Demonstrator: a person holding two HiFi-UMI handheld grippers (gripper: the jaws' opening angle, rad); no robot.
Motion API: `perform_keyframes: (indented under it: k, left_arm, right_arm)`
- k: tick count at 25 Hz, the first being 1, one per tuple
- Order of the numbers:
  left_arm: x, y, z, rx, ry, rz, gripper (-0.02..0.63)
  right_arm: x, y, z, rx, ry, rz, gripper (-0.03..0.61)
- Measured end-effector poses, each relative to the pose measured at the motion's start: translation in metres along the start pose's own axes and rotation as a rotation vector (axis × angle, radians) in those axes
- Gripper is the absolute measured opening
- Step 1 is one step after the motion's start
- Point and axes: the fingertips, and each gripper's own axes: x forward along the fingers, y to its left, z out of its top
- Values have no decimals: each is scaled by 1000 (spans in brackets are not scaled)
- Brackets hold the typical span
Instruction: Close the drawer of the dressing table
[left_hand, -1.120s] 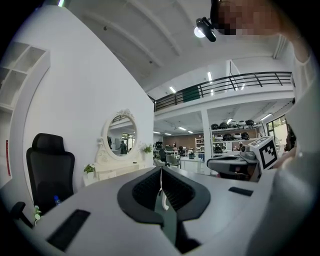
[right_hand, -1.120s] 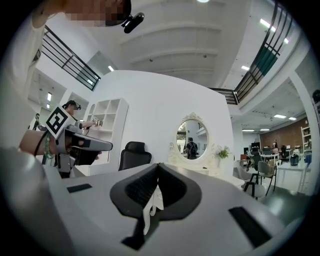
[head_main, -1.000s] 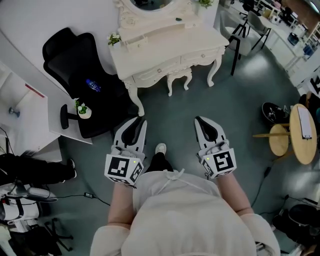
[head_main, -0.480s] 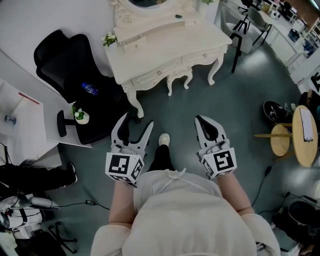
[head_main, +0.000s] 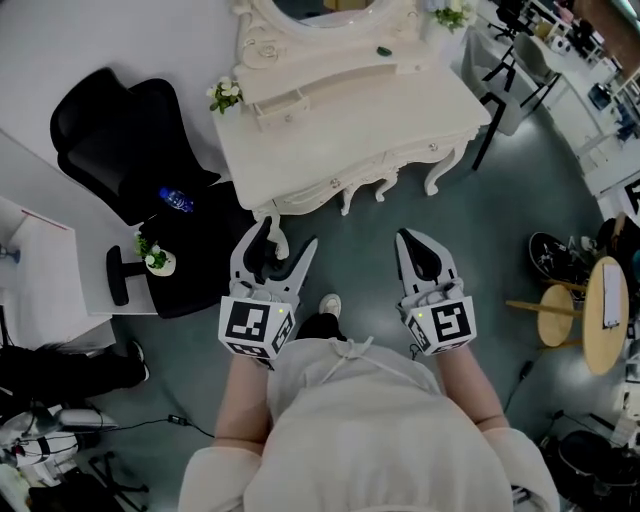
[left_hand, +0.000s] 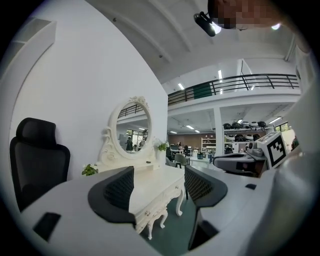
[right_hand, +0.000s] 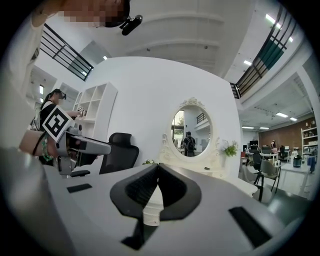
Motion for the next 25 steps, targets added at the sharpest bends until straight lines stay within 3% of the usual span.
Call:
perform_keyframes:
  k: [7,13,19,25]
  left_arm:
    - [69,77,8,-5,18,19,318]
    - [112,117,6,-23,42,46,318]
    - [155,149,-7,-46,80,105,318]
    - [207,186,-17,-79,110,219,318]
  right_arm:
    - [108,-29,7,16,2,1,6]
    - [174,-41,2,10,20,38,6]
    - [238,-63,-3,6,22,113,6]
    - [314,-90,-7,-29,24,237,6]
